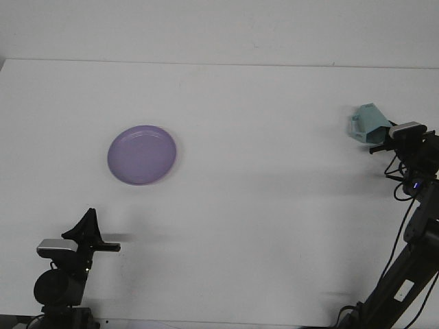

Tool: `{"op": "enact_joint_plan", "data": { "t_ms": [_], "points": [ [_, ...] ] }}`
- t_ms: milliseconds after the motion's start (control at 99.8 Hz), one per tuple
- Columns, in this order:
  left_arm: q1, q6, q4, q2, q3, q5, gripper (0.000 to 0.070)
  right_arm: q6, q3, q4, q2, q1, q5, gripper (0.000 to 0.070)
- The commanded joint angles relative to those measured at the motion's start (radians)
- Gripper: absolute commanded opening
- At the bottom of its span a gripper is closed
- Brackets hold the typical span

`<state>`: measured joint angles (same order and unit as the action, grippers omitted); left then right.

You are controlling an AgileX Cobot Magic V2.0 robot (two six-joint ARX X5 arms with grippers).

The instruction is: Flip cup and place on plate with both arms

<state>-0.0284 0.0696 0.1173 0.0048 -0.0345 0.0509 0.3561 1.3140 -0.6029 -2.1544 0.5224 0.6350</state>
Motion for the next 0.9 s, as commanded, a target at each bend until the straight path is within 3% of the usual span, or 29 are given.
{"op": "enact_joint_plan", "data": {
  "t_ms": [0, 501, 891],
  "points": [
    [0.000, 0.003, 0.012, 0.000, 0.018, 0.001, 0.0015, -0.061, 0.023, -0.010, -0.025, 0.003, 0.006, 0.0002],
    [0.000, 0.003, 0.018, 0.000, 0.017, 0.001, 0.0014, -0.169, 0.023, 0.180, 0.139, -0.020, 0.015, 0.0002],
    [0.000, 0.003, 0.019, -0.001, 0.017, 0.001, 0.0014, -0.198, 0.023, 0.650, 0.464, -0.182, -0.071, 0.0002]
  ]
}}
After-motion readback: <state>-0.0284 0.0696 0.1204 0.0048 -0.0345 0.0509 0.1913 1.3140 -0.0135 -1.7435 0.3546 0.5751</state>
